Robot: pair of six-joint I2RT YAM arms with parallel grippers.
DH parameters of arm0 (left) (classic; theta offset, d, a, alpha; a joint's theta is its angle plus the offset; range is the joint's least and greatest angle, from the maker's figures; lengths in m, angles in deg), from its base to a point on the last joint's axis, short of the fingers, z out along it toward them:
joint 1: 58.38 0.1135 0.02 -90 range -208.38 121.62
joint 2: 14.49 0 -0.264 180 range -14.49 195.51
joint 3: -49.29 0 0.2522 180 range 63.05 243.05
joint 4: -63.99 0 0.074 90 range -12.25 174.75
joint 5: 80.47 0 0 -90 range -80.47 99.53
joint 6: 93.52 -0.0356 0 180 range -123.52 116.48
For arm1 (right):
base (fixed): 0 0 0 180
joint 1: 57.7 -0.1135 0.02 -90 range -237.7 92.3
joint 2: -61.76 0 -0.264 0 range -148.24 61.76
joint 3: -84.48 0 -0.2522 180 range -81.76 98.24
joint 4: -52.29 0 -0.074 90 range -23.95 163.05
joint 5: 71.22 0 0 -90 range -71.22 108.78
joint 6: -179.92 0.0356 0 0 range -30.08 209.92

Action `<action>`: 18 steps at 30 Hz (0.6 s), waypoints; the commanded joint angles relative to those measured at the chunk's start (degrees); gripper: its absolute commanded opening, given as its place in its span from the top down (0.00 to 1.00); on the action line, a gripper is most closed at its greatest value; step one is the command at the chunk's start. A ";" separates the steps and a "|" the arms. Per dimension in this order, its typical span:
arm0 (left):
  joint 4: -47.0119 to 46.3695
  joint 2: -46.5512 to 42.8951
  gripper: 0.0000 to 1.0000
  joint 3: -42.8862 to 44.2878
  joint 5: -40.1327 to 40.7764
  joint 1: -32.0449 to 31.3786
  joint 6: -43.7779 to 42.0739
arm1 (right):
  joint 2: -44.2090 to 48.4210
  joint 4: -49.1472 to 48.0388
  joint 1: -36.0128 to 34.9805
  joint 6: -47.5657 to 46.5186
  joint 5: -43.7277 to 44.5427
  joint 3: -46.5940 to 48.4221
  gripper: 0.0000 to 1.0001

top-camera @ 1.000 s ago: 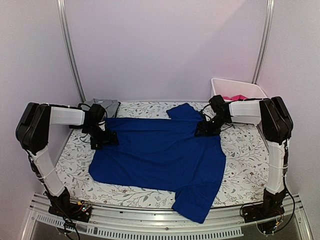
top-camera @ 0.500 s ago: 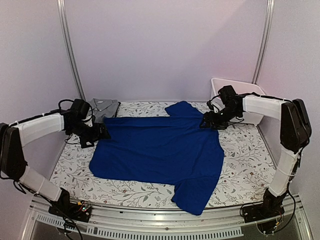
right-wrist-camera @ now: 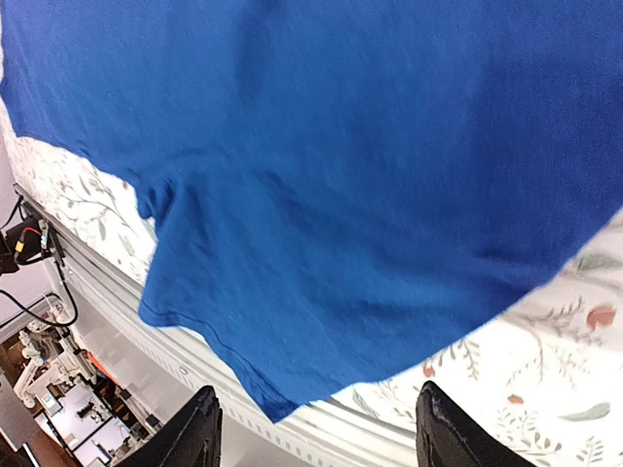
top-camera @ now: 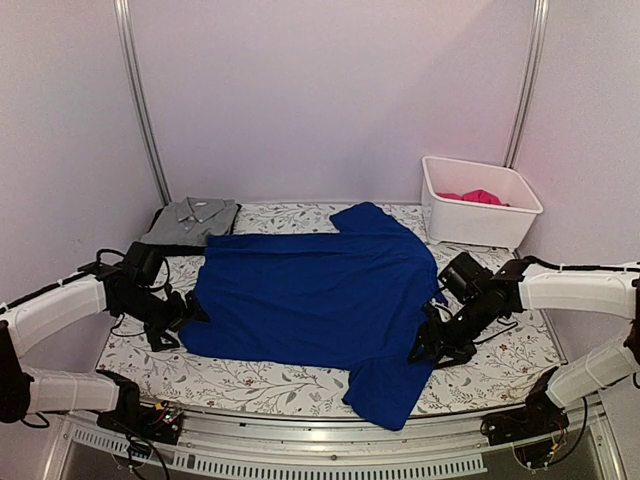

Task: Fold and stack the mixed laundry pile
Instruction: Smooth out the flattened T-shirt at the center of the board.

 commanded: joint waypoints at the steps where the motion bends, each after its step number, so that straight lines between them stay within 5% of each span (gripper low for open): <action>1: 2.06 -2.89 0.00 -3.19 -1.42 -0.58 5.27 | 6.70 -0.60 -3.12 11.05 0.90 -6.42 0.36; 13: 1.29 -4.22 0.08 -7.63 -0.91 -0.32 8.41 | 3.70 -13.70 -5.61 19.46 3.12 -13.62 0.48; 18: 2.30 -4.27 0.17 -8.12 1.76 2.50 7.82 | 2.85 -16.46 -5.75 21.74 4.54 -15.43 0.70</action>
